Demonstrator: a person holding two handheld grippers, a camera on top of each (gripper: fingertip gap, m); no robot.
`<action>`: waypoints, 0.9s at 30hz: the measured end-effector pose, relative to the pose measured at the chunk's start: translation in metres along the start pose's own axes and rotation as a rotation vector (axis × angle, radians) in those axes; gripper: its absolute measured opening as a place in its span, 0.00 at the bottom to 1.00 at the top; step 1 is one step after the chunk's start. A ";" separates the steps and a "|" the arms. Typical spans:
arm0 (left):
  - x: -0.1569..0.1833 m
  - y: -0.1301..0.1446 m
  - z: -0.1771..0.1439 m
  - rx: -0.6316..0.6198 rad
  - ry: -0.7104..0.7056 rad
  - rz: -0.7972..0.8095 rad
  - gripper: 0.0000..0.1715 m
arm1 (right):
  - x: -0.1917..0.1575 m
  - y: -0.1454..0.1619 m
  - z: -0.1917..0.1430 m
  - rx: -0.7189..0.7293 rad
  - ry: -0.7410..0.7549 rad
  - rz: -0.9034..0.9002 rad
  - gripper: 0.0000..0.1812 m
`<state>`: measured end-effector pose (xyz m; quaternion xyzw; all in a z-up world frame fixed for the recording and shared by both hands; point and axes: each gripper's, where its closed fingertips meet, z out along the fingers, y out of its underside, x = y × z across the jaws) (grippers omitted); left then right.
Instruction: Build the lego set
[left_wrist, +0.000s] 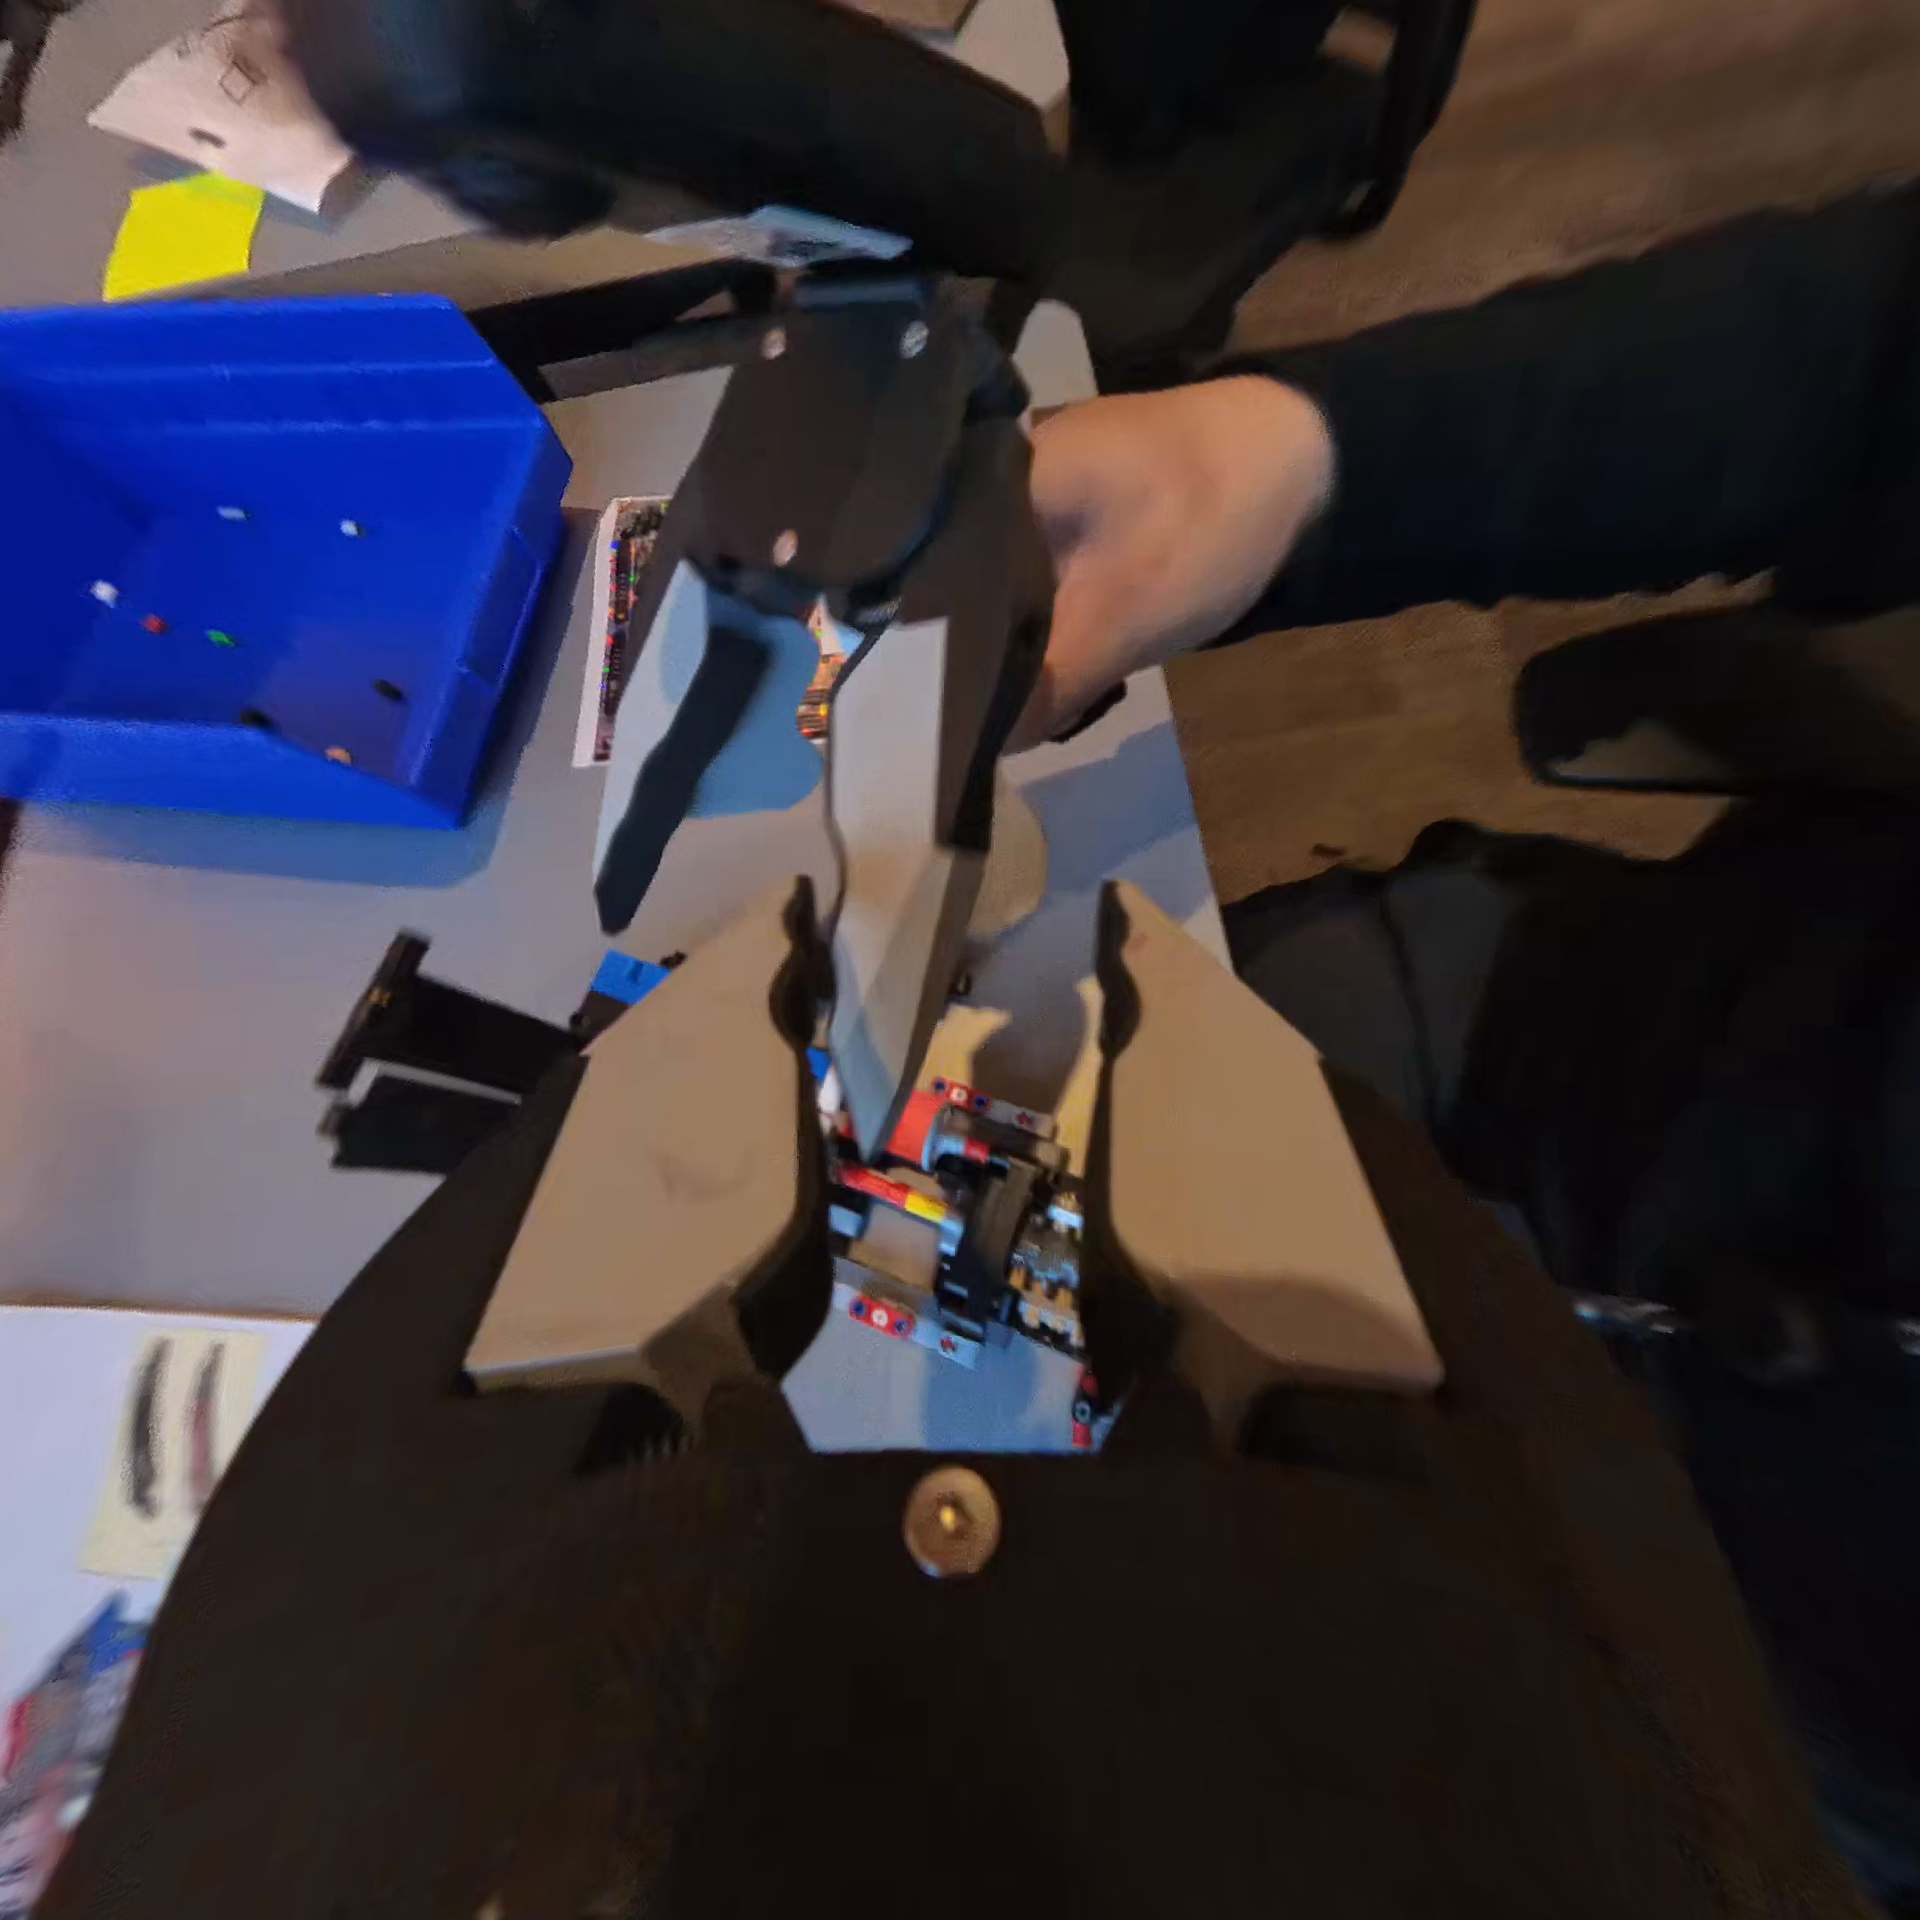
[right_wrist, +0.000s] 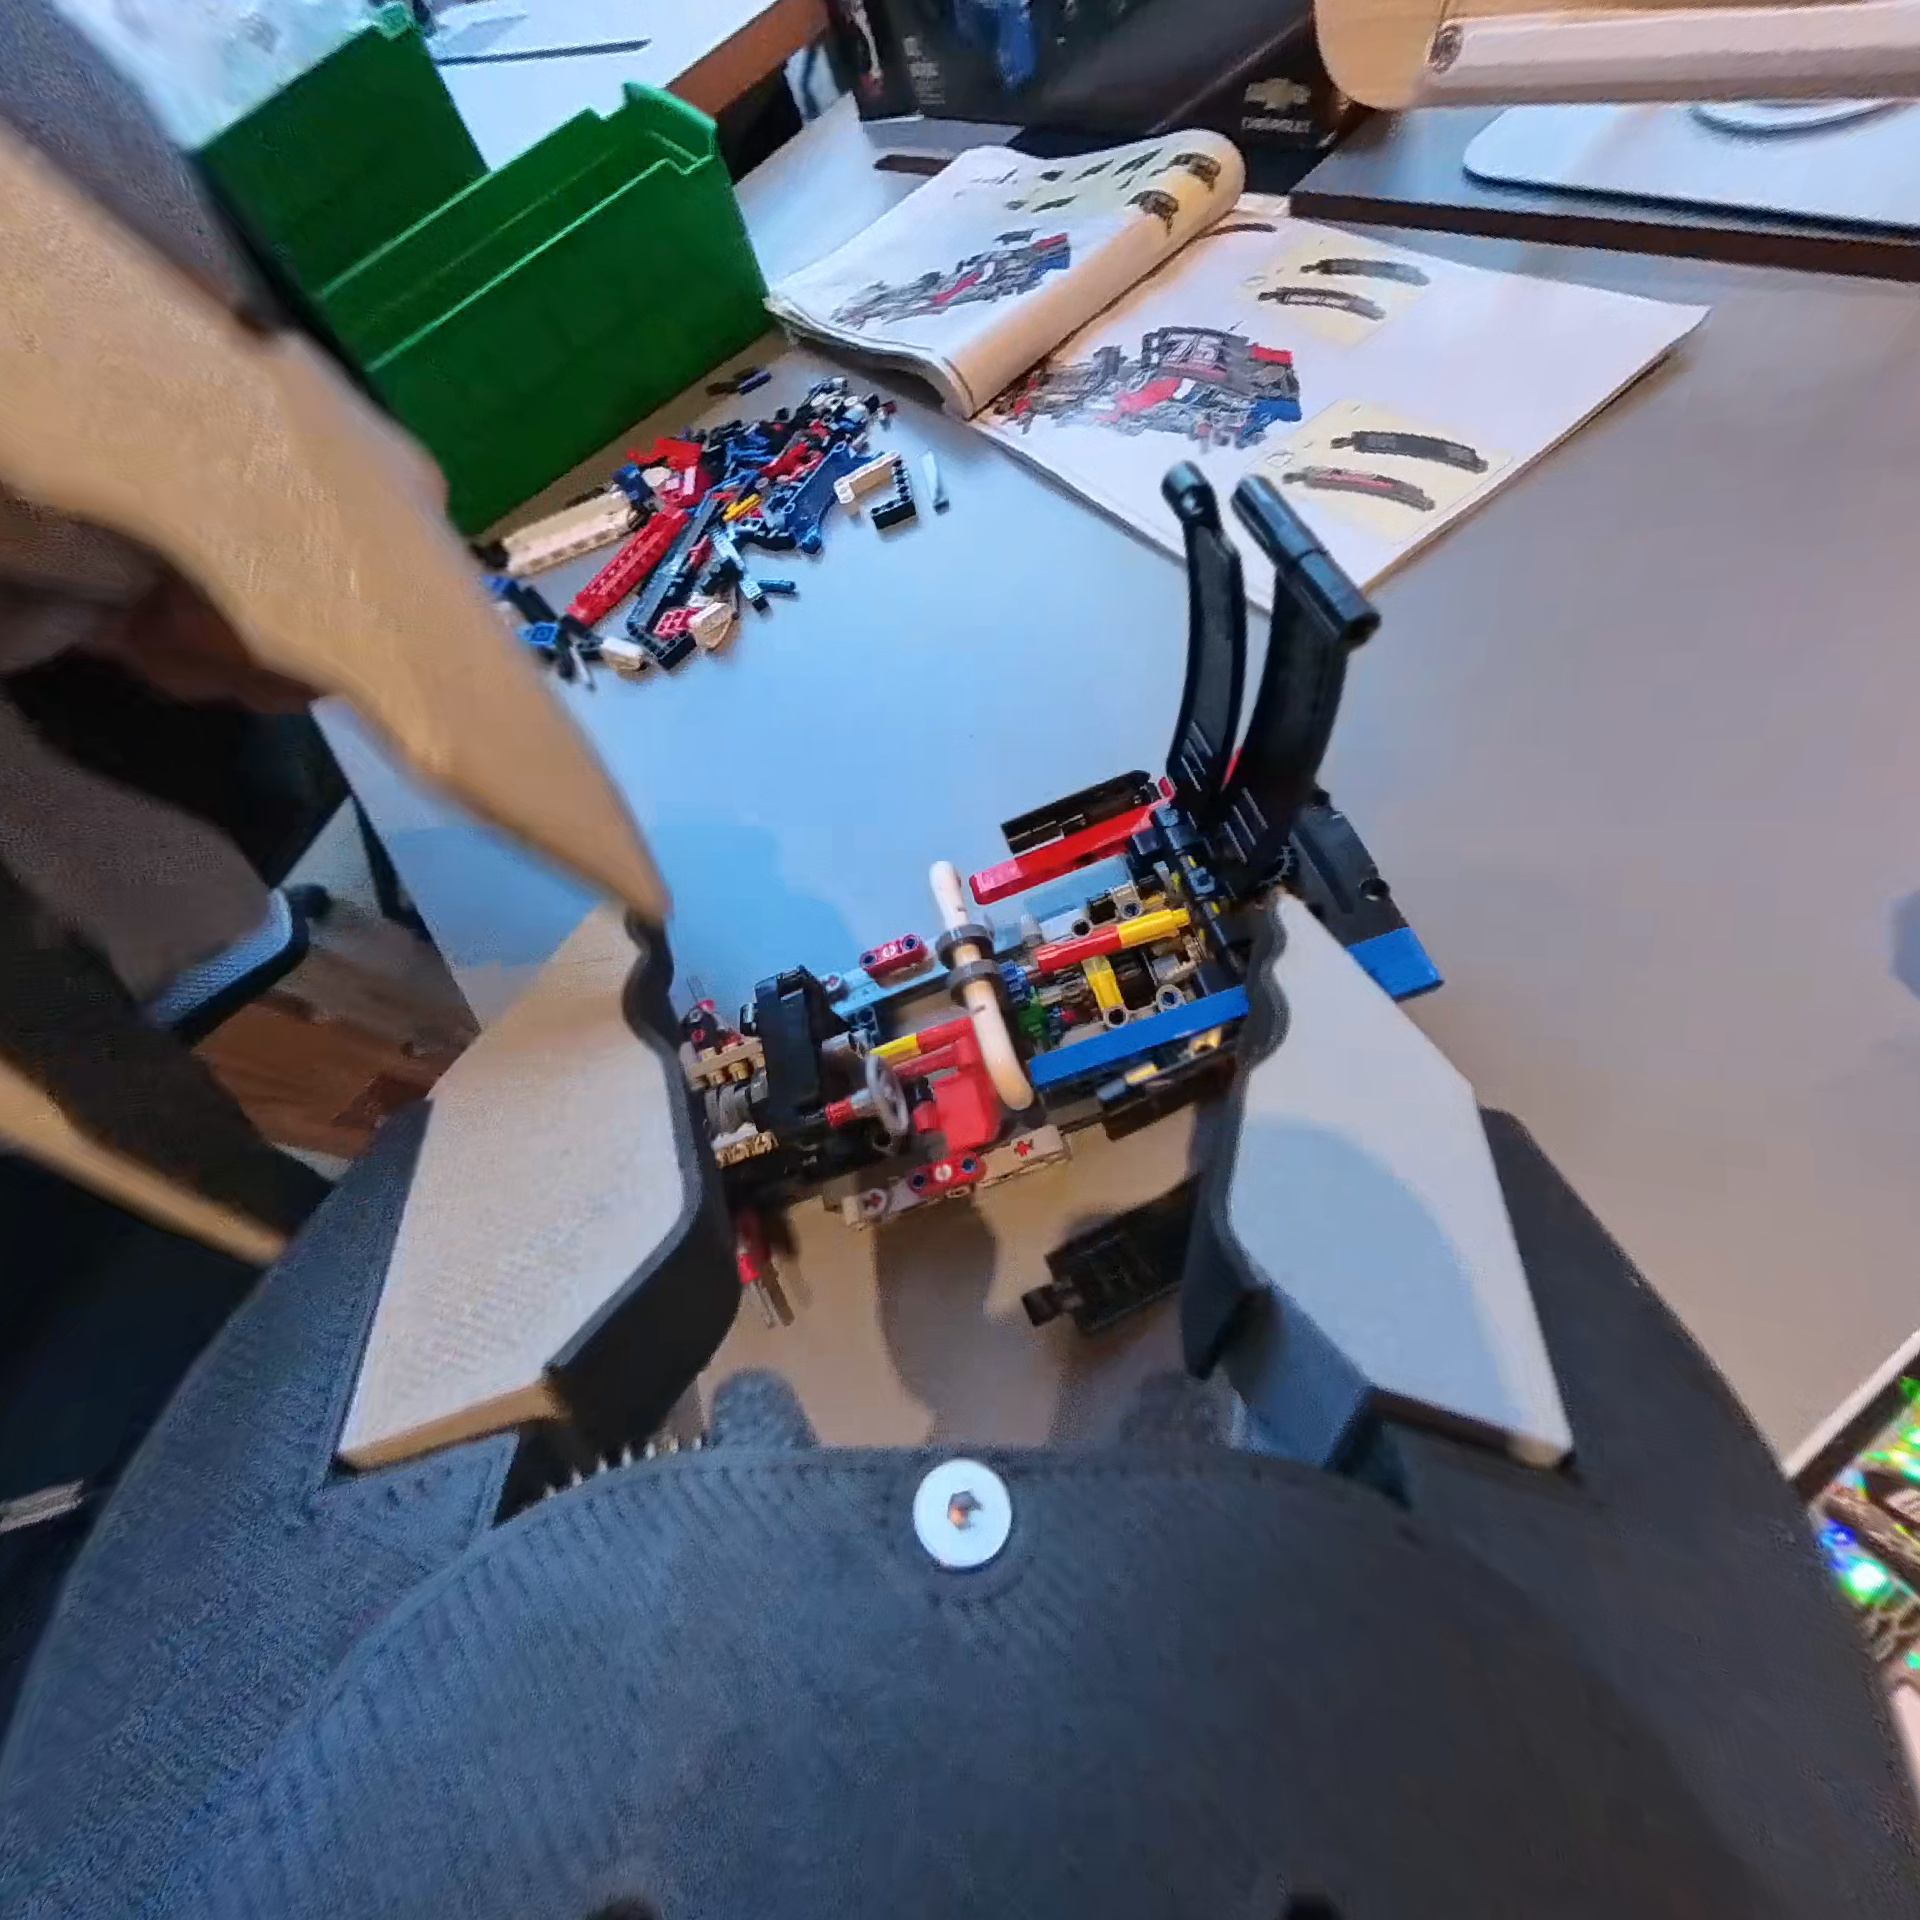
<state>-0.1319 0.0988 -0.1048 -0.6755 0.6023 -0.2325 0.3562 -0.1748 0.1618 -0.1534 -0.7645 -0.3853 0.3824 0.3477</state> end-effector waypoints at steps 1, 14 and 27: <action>0.004 -0.002 0.009 -0.031 -0.043 0.043 0.28 | -0.002 0.002 0.000 -0.006 0.018 -0.004 0.60; 0.040 0.024 0.030 -0.342 -0.263 0.250 0.15 | -0.029 0.053 0.005 -0.101 -0.001 -0.079 0.63; 0.020 0.032 -0.016 -0.007 -0.200 -0.144 0.25 | 0.026 0.081 -0.067 -0.017 0.126 -0.340 0.49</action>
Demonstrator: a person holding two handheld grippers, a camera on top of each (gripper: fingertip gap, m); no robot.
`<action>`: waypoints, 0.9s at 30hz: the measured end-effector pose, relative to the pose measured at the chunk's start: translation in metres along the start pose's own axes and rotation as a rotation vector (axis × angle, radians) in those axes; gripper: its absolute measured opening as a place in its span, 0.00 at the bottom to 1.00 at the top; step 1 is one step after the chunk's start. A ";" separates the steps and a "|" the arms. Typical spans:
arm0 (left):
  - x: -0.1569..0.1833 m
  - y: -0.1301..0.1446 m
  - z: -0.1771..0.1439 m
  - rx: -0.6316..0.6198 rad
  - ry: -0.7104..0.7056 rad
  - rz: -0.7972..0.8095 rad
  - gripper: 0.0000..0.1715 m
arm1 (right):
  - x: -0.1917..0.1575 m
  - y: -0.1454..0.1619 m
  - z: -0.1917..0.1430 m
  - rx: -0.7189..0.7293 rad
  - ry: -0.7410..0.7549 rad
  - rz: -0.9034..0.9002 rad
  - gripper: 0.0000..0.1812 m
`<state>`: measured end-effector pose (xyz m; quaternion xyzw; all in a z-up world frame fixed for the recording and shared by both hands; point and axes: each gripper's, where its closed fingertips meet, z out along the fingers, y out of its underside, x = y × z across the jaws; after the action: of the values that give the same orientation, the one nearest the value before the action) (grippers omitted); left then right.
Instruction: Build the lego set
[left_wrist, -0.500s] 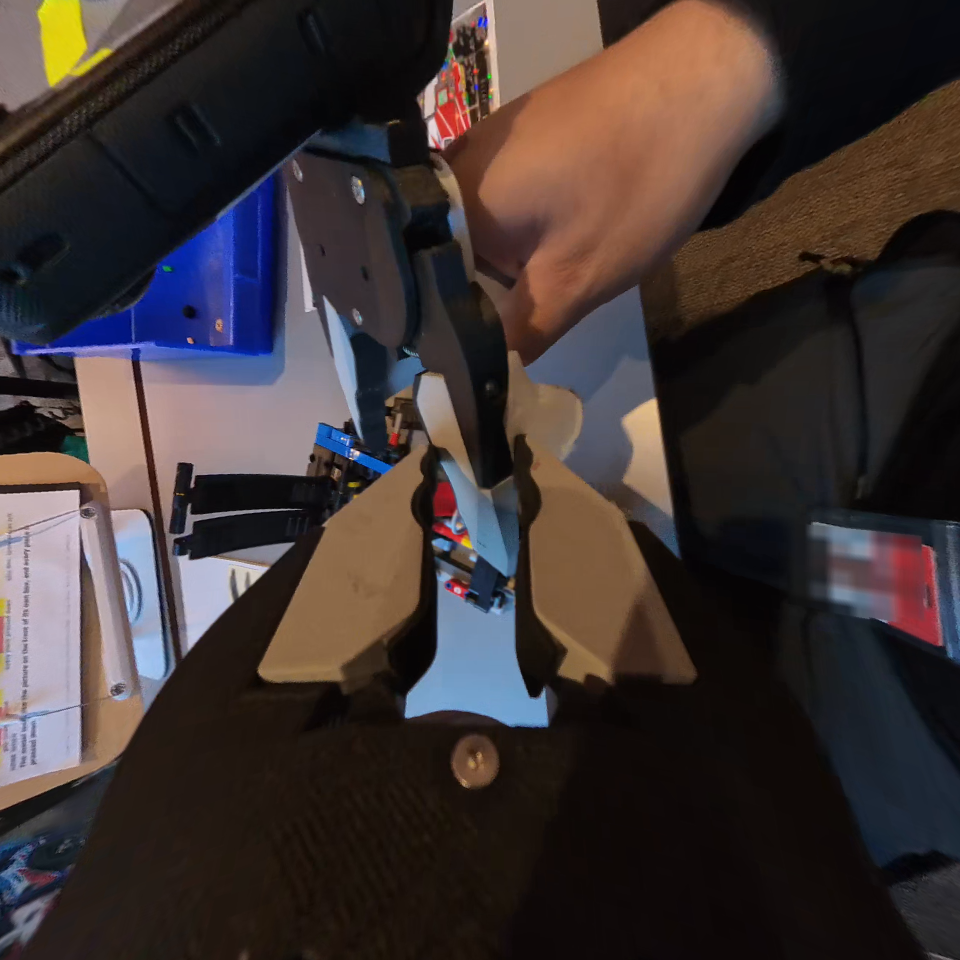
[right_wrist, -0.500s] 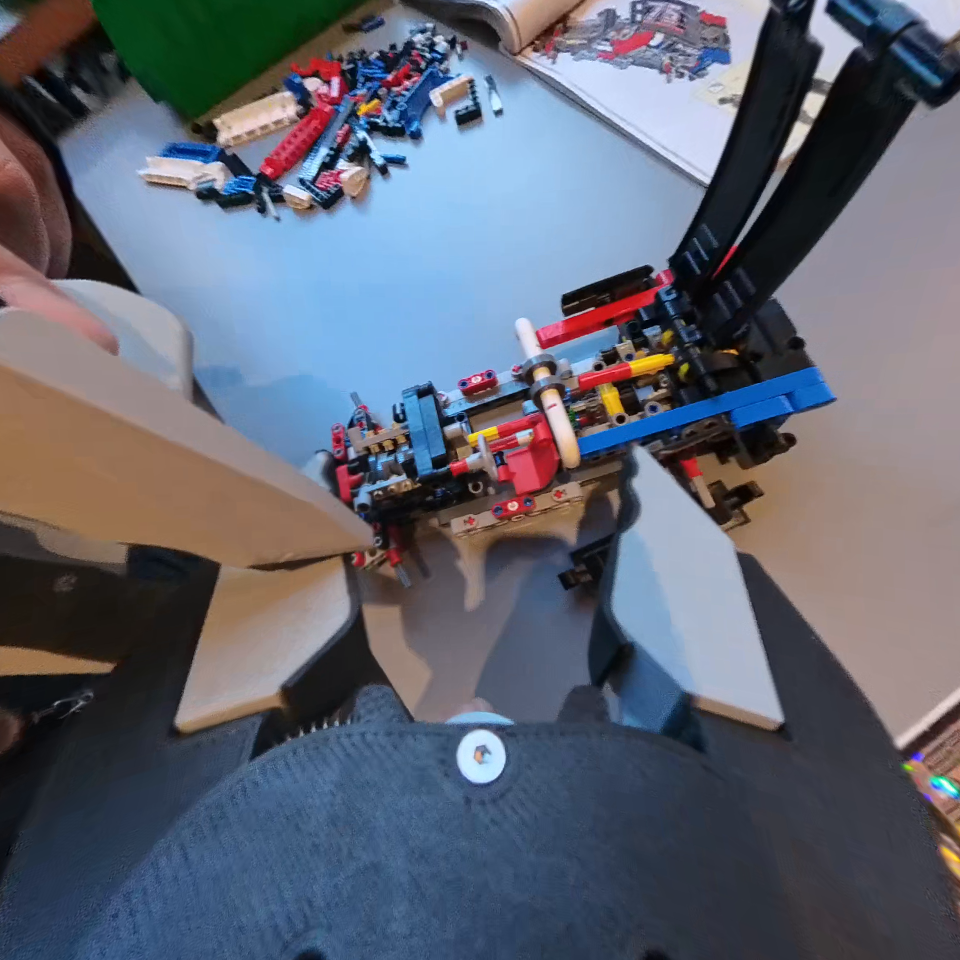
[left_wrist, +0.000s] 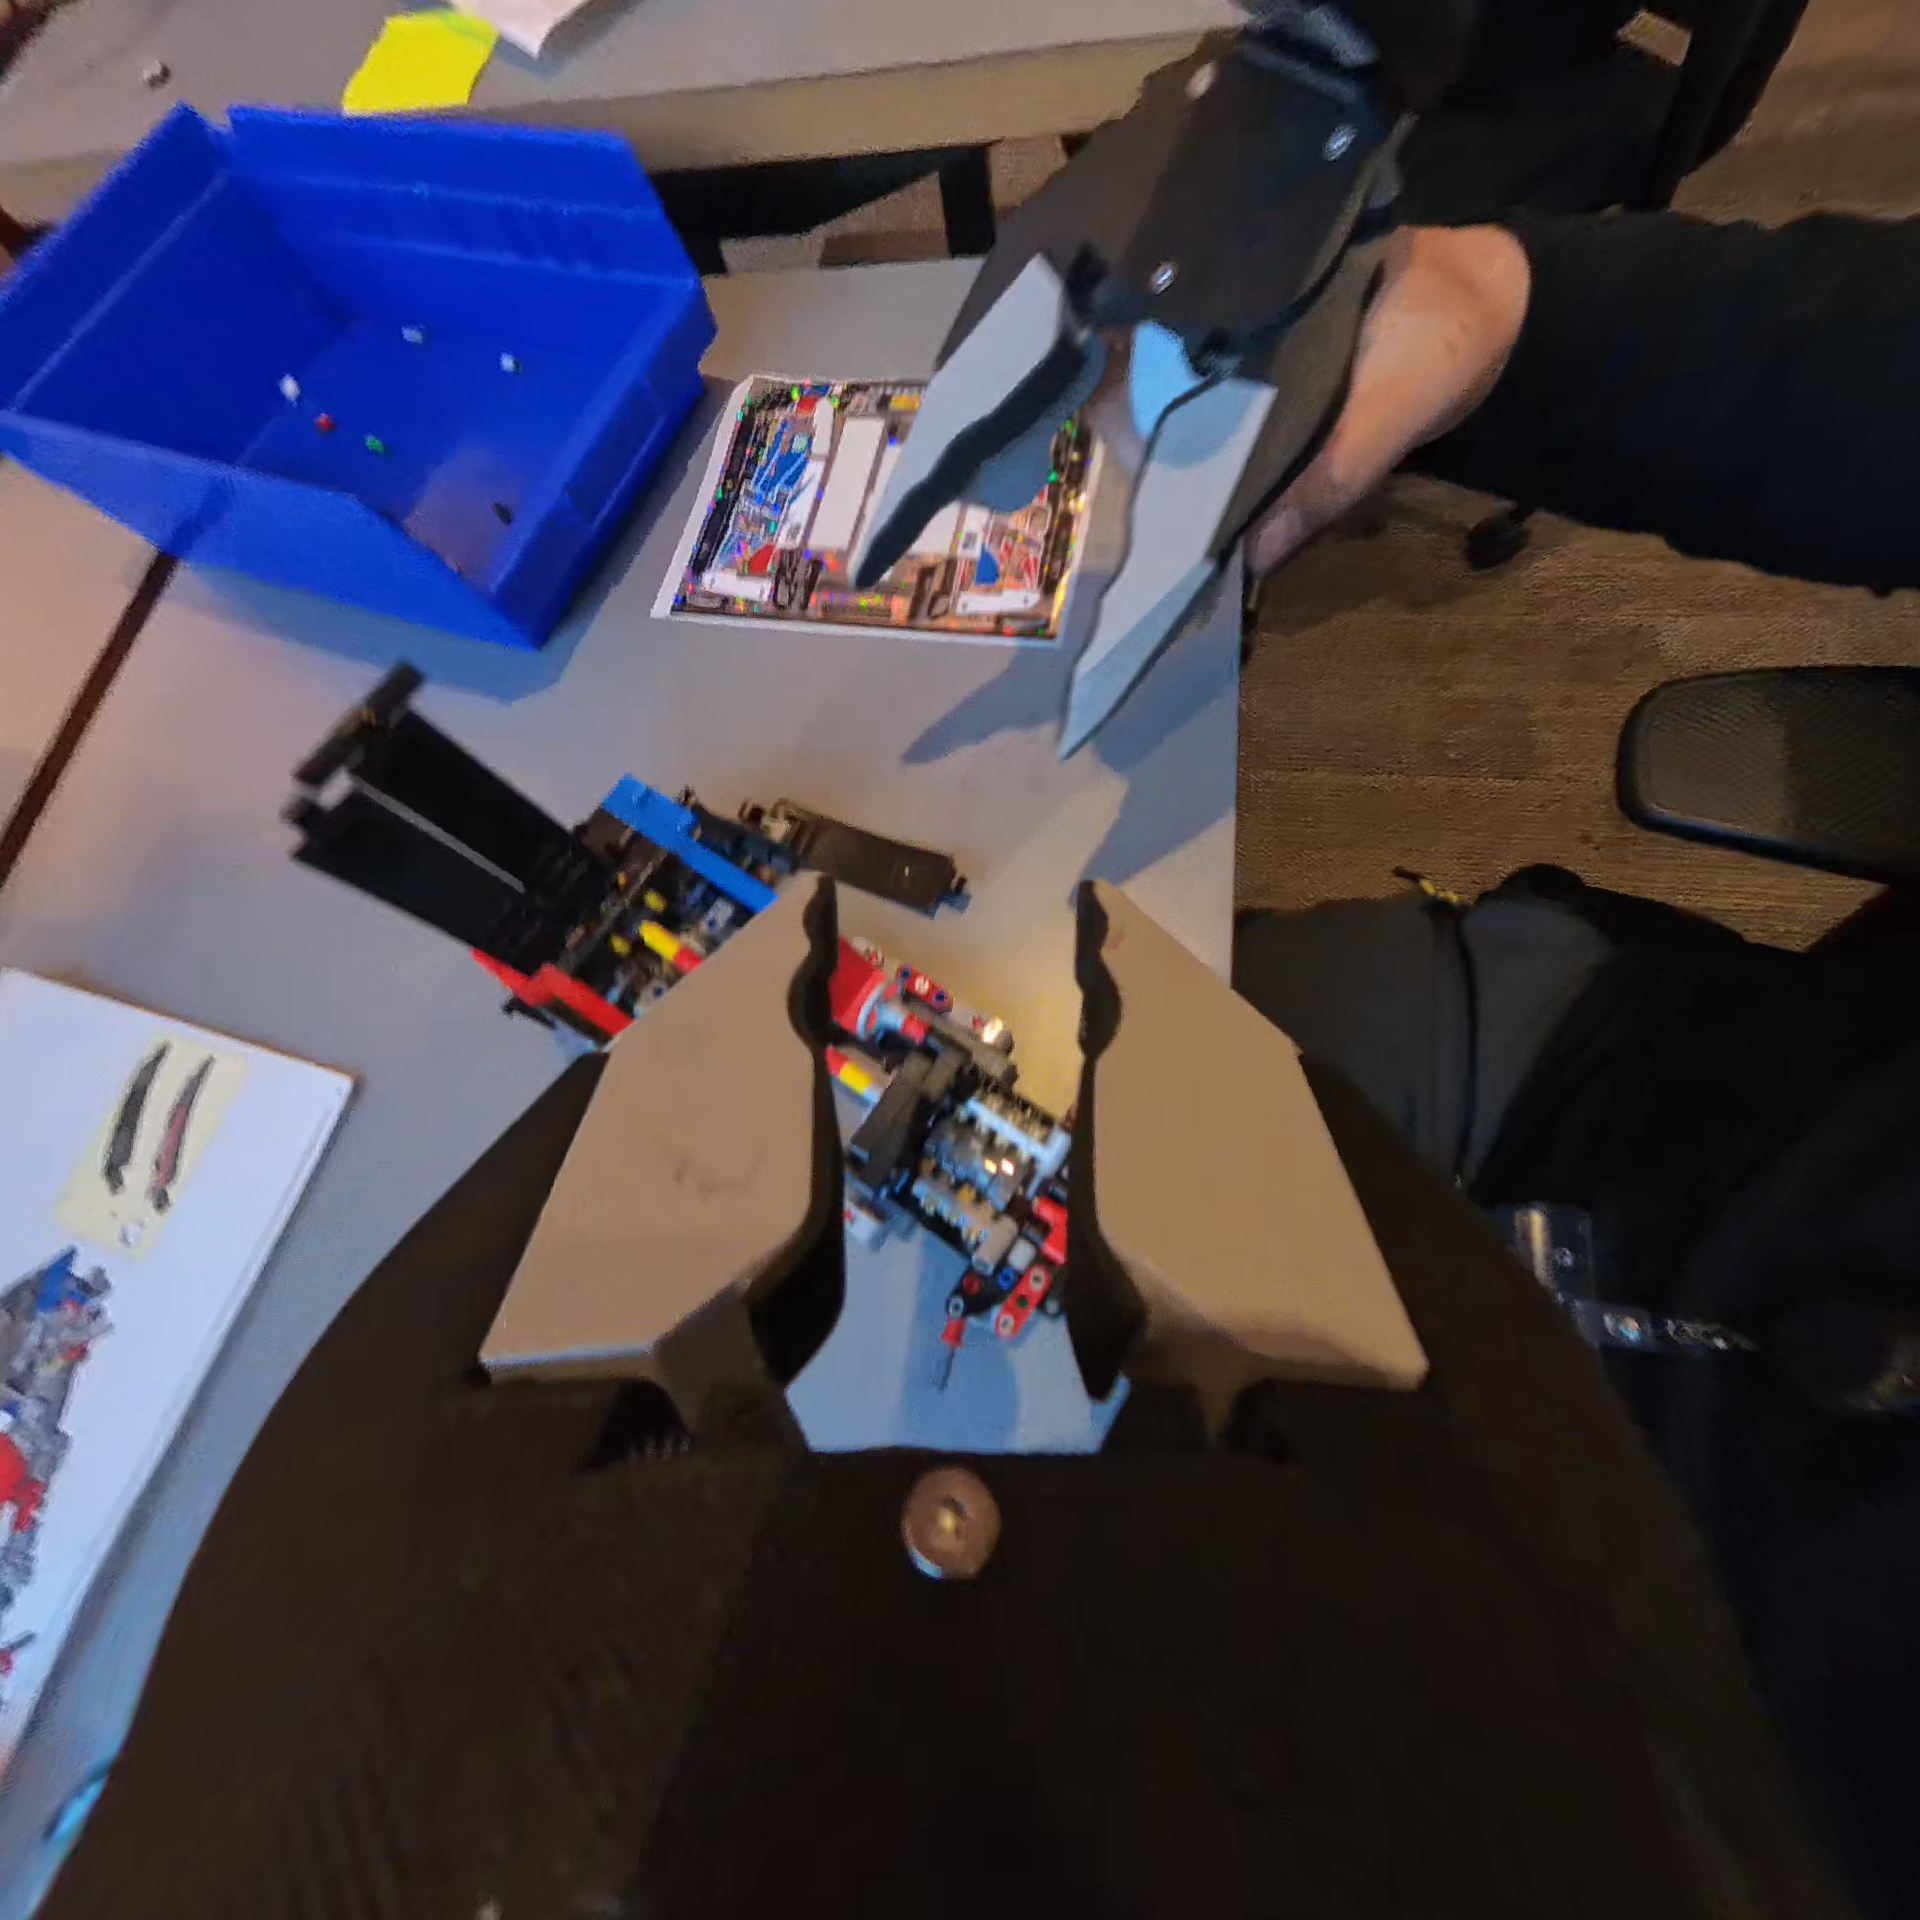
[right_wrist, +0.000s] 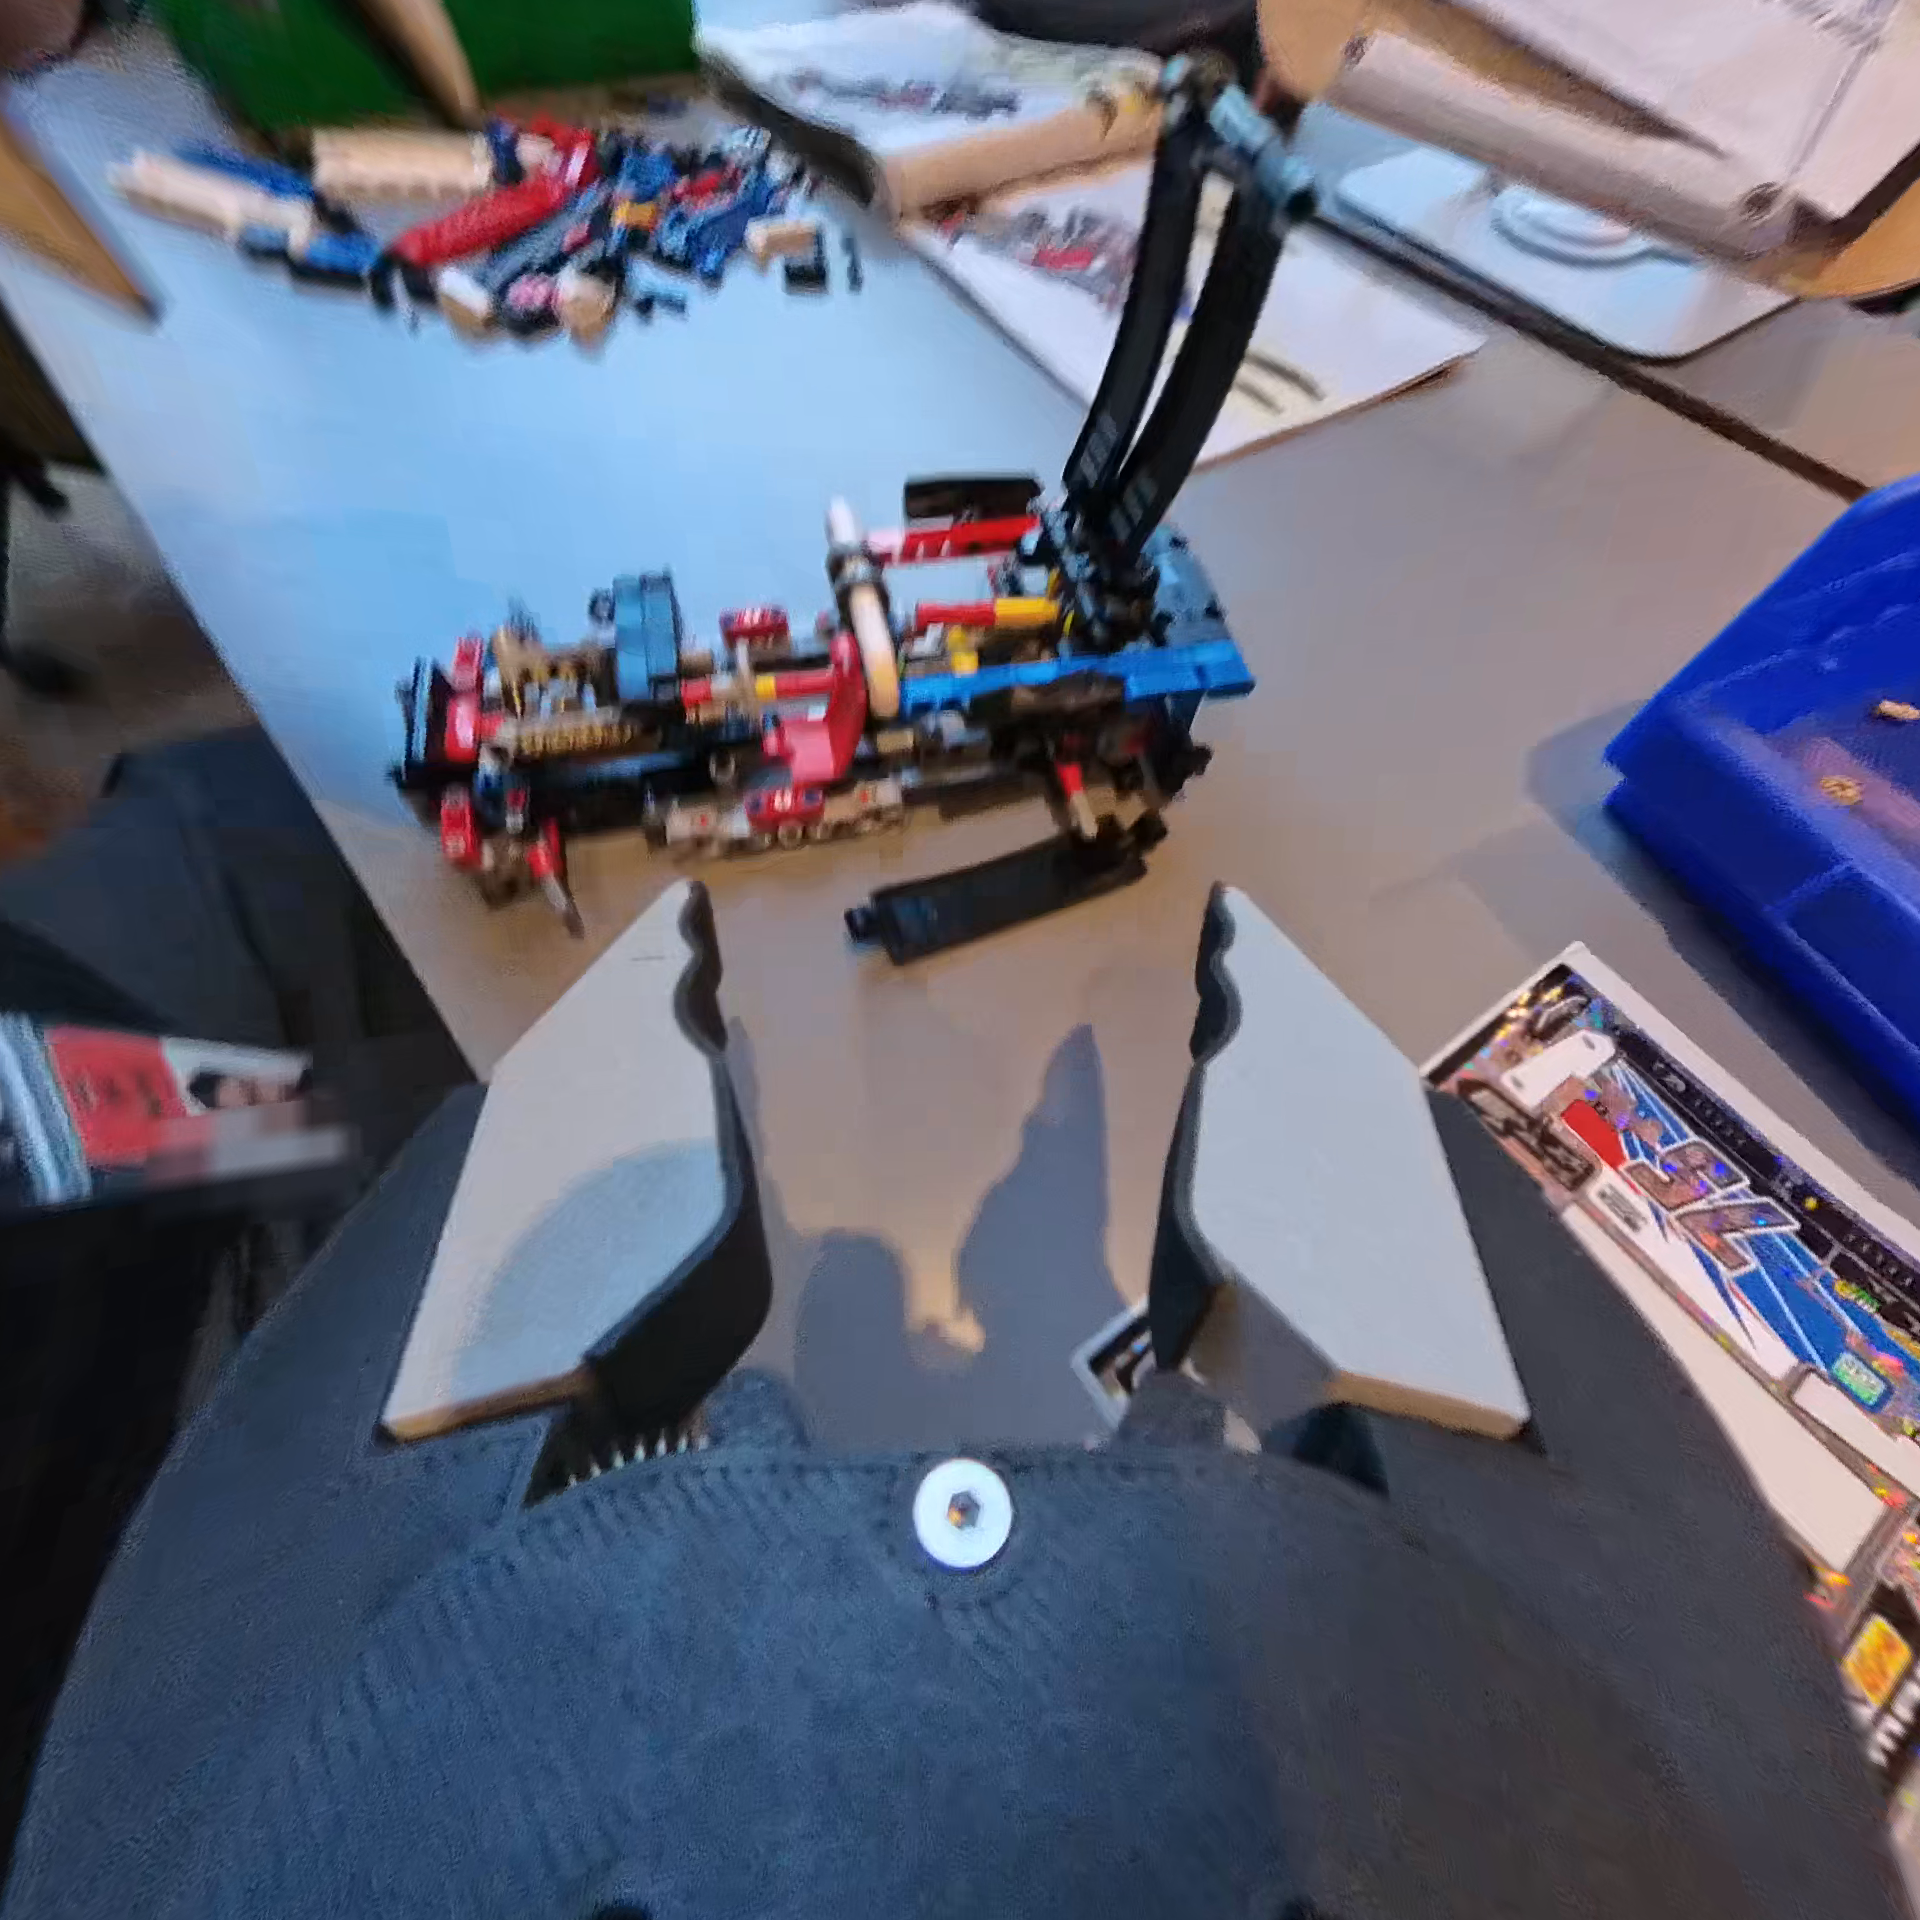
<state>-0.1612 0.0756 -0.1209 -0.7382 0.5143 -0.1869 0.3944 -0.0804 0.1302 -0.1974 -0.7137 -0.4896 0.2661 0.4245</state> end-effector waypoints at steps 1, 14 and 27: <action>-0.004 0.010 0.001 -0.011 0.010 -0.020 0.26 | -0.004 0.008 0.000 -0.012 -0.029 -0.049 0.48; -0.020 0.053 0.027 -0.008 0.118 -0.101 0.25 | -0.010 0.048 0.073 -0.264 -0.081 -0.367 0.09; -0.010 0.042 0.052 0.007 0.101 -0.004 0.22 | 0.025 -0.024 0.005 0.047 -0.225 0.181 0.01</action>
<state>-0.1557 0.0984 -0.1843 -0.7275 0.5315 -0.2266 0.3699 -0.0861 0.1584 -0.1781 -0.7105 -0.4614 0.3927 0.3580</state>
